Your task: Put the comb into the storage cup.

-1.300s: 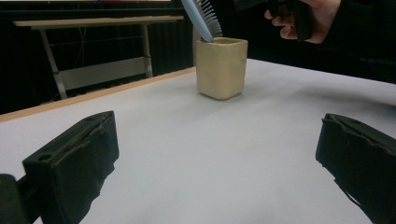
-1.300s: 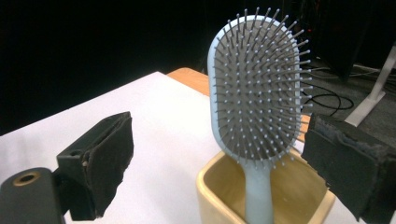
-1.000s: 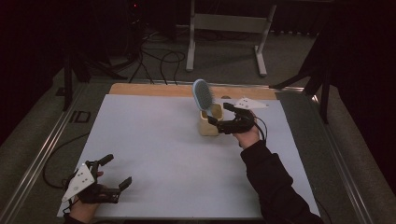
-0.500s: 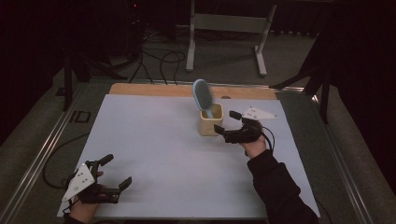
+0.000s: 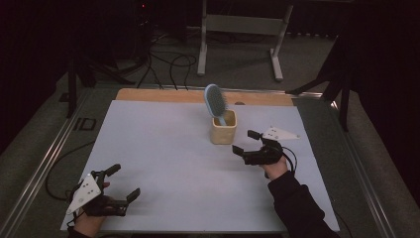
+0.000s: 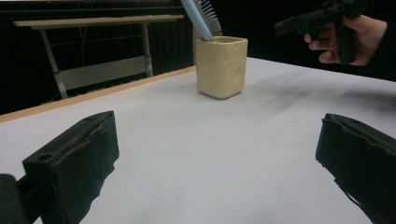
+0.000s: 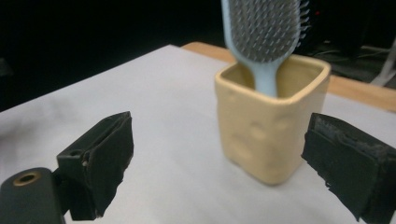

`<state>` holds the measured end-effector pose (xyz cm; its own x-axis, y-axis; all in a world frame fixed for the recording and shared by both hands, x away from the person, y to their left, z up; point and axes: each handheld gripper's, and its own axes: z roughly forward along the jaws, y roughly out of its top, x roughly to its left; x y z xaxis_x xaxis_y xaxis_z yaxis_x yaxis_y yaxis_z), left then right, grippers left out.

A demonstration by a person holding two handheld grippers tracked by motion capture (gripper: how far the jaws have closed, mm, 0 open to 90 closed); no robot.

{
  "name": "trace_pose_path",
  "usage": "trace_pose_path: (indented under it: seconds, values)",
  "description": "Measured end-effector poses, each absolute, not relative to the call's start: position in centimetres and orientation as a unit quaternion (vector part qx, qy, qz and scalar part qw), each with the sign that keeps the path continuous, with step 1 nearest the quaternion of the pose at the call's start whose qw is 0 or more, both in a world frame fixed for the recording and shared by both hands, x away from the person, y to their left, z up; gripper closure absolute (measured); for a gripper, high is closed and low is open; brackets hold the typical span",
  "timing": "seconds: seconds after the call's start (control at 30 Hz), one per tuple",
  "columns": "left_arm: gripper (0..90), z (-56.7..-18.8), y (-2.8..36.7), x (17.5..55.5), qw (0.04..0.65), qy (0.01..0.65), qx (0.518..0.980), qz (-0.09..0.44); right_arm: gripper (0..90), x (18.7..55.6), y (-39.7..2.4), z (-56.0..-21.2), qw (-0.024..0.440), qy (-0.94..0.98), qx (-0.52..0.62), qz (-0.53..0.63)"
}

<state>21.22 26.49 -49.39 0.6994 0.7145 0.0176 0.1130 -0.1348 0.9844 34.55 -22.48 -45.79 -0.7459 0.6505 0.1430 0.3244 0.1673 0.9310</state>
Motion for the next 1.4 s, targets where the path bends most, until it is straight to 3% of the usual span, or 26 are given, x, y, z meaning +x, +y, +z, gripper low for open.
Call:
trace_pose_path:
  seconds: [0.67,1.4]
  values:
    - [0.0,-49.4,26.5,21.3,0.589,0.293,0.709,0.254,9.0,30.6,-23.9,-48.6,0.123,0.778,0.303,0.537]
    - [0.0,-49.4,26.5,21.2,0.589,0.292,0.71,0.254,9.1,26.6,-28.3,-50.3,0.141,0.78,0.325,0.515]
